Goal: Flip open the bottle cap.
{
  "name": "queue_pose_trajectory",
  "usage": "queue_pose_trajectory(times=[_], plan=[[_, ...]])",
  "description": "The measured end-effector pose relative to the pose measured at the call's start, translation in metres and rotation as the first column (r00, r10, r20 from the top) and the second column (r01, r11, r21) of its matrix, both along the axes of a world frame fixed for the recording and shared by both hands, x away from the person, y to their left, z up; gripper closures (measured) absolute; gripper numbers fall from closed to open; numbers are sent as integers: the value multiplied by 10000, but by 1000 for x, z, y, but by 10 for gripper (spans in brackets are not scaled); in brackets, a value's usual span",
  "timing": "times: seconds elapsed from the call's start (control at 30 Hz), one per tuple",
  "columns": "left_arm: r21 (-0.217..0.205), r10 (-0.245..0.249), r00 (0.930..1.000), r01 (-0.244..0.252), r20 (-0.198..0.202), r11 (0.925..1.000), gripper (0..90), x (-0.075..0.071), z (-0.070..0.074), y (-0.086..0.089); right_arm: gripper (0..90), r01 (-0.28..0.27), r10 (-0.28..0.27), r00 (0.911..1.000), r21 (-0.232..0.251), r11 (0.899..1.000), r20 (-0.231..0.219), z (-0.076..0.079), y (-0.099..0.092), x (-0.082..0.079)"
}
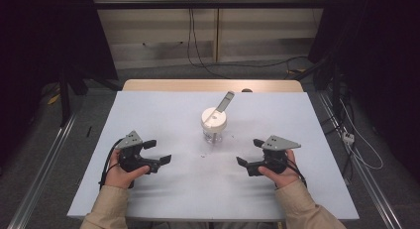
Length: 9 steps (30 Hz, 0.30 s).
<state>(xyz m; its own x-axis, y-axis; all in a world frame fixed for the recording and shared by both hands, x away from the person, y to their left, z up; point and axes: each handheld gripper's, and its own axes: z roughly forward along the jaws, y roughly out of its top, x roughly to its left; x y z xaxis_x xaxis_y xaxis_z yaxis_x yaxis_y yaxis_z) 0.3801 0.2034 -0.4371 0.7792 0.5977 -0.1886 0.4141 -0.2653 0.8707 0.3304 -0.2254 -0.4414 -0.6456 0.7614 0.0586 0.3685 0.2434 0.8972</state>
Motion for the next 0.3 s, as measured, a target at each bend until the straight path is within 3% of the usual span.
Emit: queue_pose_trajectory(times=[0.3], plan=[[-15, 159, 9998, -158, 74, 9999, 99, -4, -3, 12, 91, 225, -225, 9997, 21, 9997, -25, -2, -14, -9]])
